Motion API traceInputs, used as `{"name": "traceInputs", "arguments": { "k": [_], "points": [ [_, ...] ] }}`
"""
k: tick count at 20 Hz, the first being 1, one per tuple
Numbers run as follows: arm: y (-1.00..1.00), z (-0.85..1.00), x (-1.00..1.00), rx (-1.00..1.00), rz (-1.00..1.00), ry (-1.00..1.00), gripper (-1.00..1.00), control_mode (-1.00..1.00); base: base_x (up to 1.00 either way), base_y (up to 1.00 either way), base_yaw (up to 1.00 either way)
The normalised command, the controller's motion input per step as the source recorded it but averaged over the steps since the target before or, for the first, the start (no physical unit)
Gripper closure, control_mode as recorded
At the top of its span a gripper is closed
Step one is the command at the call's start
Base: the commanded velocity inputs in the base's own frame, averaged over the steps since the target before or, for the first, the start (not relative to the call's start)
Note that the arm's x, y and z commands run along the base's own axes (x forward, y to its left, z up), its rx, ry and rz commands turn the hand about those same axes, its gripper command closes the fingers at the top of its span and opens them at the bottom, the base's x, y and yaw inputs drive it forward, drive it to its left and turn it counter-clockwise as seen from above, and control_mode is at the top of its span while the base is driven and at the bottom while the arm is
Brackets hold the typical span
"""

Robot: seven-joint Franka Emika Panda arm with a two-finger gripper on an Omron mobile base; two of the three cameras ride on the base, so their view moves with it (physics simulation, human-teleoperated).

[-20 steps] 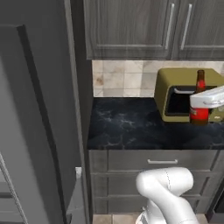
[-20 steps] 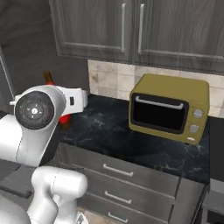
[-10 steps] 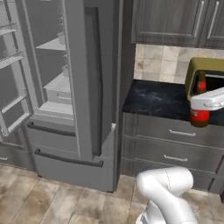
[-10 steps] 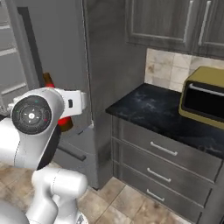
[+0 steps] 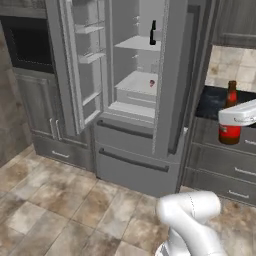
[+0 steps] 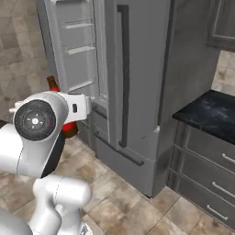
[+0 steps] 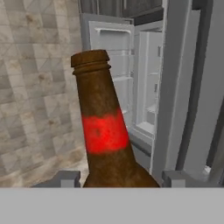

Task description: Place the beers on the top shelf of the fridge to keep them out of children's reach, and place the mushroom on lower shelves for easy access.

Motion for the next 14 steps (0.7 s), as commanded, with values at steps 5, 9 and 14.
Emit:
{"name": "traceInputs", "arguments": {
  "k": [5, 9, 14],
  "points": [
    [0.0, 0.0, 0.0, 0.0, 0.0, 0.0, 1.0, 1.0, 0.17, 1.0, -0.01],
    [0.0, 0.0, 0.0, 0.0, 0.0, 0.0, 1.0, 1.0, 0.35, 1.0, -0.23],
    [0.0, 0.0, 0.0, 0.0, 0.0, 0.0, 1.0, 1.0, 0.54, 0.69, -0.46]
  ]
}}
